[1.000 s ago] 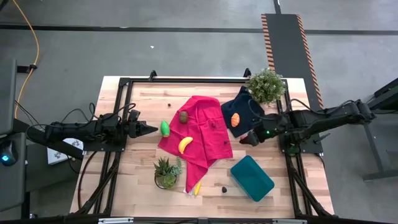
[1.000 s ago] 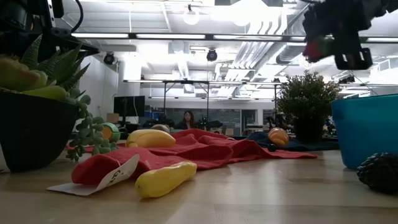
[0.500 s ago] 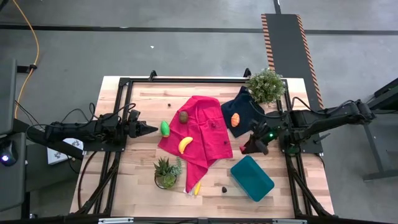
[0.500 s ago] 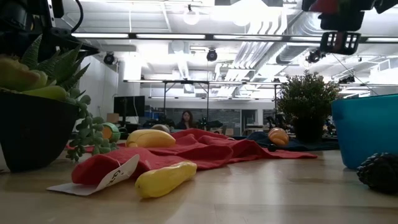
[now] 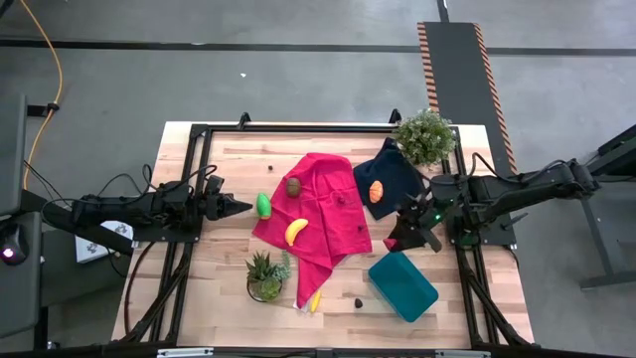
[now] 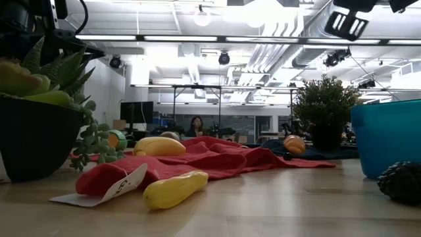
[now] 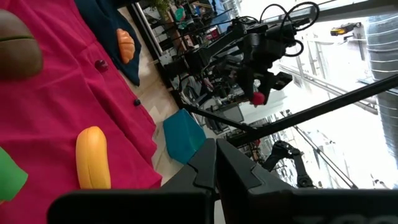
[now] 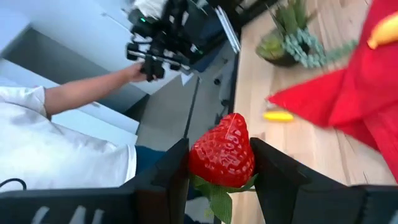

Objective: Pick and placing Produce into tupperware
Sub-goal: Put the strawberry into the blue bin

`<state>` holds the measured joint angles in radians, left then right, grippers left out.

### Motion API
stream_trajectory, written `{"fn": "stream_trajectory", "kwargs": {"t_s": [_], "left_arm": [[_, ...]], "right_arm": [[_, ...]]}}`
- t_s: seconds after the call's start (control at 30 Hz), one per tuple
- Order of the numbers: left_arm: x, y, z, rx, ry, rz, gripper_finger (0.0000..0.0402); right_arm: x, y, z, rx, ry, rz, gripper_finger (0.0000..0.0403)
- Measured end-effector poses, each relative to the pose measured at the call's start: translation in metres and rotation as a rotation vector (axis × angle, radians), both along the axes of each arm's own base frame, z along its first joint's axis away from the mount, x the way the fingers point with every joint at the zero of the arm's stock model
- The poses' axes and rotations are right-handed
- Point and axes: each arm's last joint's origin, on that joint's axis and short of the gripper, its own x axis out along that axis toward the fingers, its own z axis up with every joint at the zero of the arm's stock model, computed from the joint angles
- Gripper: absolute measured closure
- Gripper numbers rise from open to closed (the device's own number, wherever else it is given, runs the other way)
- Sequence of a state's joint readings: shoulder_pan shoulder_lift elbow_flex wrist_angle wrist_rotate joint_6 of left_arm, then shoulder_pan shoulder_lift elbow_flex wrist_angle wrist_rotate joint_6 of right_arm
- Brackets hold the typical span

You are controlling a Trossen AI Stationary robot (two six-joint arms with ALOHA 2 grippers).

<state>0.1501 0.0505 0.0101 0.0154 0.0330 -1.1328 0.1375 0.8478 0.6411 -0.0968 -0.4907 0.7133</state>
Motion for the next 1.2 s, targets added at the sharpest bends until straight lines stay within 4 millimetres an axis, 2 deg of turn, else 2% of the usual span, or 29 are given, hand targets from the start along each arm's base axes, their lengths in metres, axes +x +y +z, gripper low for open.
{"fn": "stream_trajectory", "kwargs": {"t_s": [0.13, 0.27, 0.43, 0.63, 0.9, 1.2], "left_arm": [[0.0, 0.0, 0.0, 0.0, 0.0, 0.0, 0.0401], [0.0, 0.0, 0.0, 0.0, 0.0, 0.0, 0.0401], [0.0, 0.0, 0.0, 0.004, 0.0, 0.0, 0.0401], [0.0, 0.0, 0.0, 0.035, 0.003, -0.001, 0.0401], [0.0, 0.0, 0.0, 0.033, 0.003, -0.001, 0.0401], [0.0, 0.0, 0.0, 0.027, 0.003, -0.002, 0.0401]], "right_arm": [[0.0, 0.001, 0.006, -0.022, -0.005, 0.011, 0.0269], [-0.005, 0.002, 0.026, -0.111, 0.0, 0.029, 0.0269], [-0.017, -0.001, 0.047, -0.243, 0.092, -0.01, 0.0269], [-0.025, -0.004, 0.059, -0.306, 0.176, -0.069, 0.0269], [-0.007, 0.015, 0.057, -0.398, 0.379, -0.078, 0.0269], [0.013, 0.046, 0.042, -0.324, 0.561, -0.095, 0.0269]]}}
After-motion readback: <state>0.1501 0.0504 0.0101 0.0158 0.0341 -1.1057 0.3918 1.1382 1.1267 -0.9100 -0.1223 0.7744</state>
